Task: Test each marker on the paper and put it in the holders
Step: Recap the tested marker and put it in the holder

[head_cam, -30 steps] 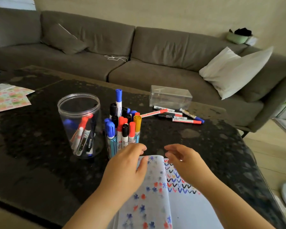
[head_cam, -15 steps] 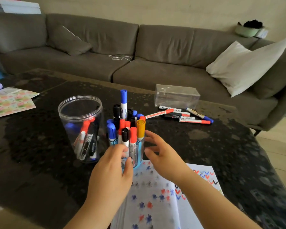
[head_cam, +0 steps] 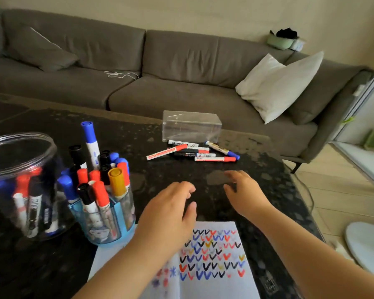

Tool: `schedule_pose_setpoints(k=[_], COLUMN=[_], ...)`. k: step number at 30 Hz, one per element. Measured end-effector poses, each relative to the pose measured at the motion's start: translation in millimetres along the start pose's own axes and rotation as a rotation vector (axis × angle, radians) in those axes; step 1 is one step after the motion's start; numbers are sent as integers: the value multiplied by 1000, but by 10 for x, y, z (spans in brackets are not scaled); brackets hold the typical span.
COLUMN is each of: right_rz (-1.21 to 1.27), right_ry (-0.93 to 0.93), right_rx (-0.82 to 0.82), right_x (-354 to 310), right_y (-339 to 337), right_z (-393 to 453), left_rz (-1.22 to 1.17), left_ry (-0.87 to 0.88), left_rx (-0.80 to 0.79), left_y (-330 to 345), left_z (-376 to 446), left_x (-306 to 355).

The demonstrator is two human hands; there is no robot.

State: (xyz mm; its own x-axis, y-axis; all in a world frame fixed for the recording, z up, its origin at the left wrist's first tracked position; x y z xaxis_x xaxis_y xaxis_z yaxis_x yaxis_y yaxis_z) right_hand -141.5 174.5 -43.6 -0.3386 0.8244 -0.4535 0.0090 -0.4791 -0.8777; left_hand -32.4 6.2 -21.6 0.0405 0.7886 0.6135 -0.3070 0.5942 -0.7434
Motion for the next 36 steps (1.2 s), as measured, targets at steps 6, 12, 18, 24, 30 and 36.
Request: schedule_pose_setpoints(k=[6, 12, 18, 24, 30, 36], right_rz=[-308, -368, -542, 85, 690, 1345], right_ry=[-20, -89, -39, -14, 136, 361], right_rx=[-93, -102, -148, 61, 169, 74], right_x=[567, 699, 636, 180, -365, -775], right_y=[-46, 202, 263, -197, -483, -169], right_z=[510, 1100, 1066, 133, -942, -1652], left_rz=[25, 50, 23, -45, -265, -504], left_ry=[-40, -19, -41, -55, -149, -416], left_rx=[-53, -91, -98, -116, -155, -396], left_y=[460, 706, 638, 282, -159, -146], left_z=[491, 640, 608, 353, -212, -728], left_x=[-54, -161, -235, -142, 27, 50])
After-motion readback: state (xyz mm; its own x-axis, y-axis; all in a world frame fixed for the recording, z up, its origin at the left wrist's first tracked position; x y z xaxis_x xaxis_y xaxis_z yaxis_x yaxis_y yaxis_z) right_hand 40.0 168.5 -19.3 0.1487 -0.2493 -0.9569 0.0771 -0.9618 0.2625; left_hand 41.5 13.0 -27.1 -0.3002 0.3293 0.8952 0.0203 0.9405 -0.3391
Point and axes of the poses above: each hand's wrist, its own z-axis towards the middle knuckle, its own y-axis out of the palm, x = y × z, the point moved 3 cm from there along z, towards the middle knuckle, and after that the axes turned 12 degrees about -y, right-handed, at the moved point
